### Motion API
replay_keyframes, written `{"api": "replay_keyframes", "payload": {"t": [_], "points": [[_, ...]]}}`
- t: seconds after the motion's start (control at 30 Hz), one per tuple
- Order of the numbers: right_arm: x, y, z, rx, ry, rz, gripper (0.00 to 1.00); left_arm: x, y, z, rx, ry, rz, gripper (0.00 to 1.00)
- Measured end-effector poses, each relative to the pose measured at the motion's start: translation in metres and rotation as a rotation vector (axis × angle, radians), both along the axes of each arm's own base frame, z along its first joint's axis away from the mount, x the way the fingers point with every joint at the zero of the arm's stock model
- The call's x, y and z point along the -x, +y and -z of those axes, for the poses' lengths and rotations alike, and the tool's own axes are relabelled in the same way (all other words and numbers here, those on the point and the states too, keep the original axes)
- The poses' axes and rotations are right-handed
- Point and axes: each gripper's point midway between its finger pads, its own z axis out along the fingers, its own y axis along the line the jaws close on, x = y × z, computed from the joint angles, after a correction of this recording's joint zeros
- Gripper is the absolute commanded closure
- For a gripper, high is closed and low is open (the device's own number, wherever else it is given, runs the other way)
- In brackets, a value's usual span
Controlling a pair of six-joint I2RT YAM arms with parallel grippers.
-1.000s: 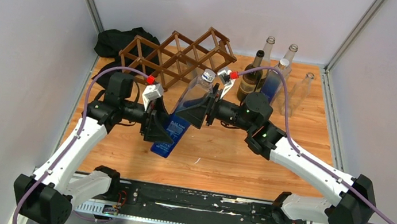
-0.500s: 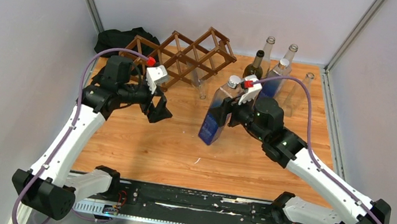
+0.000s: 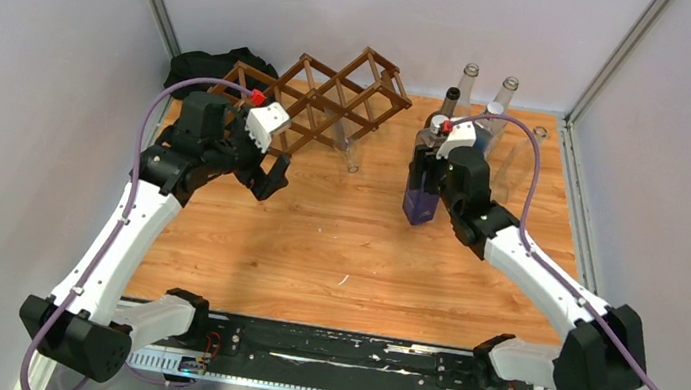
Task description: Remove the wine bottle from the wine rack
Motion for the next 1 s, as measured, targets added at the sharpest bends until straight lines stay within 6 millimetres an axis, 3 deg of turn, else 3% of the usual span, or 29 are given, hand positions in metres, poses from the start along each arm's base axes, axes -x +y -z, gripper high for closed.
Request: {"api": "replay_keyframes", "payload": {"t": [0.23,0.5,0.53,0.67,0.77,0.87,1.0], "points": [[-0.031,0.001,0.027,0.025,0.039,0.029,1.0,-0.001,0.006,-0.001,-0.026,-0.013,-0.017,0.0],[-0.055,0.01,0.027,-0.008,0.013,0.04,1.0,0.0,0.006,-0.004,-0.032,-0.017,-0.015,0.0],[-0.059,0.012,0.026,-0.011,0.01,0.041,0.95,0.0,0.007,-0.004,-0.034,-0.019,-0.014,0.0],[-0.065,0.016,0.026,-0.025,0.005,0.043,0.44,0.0,0.007,-0.003,-0.039,-0.019,-0.01,0.0],[-0.065,0.016,0.026,-0.036,0.007,0.047,0.15,0.001,0.007,-0.002,-0.041,-0.016,-0.01,0.0],[-0.065,0.017,0.02,-0.064,-0.002,0.054,0.11,0.0,0.008,-0.002,-0.046,-0.013,-0.016,0.0],[-0.059,0.013,-0.019,-0.118,-0.083,0.059,0.09,-0.004,0.01,-0.006,-0.053,-0.018,-0.027,0.0]]}}
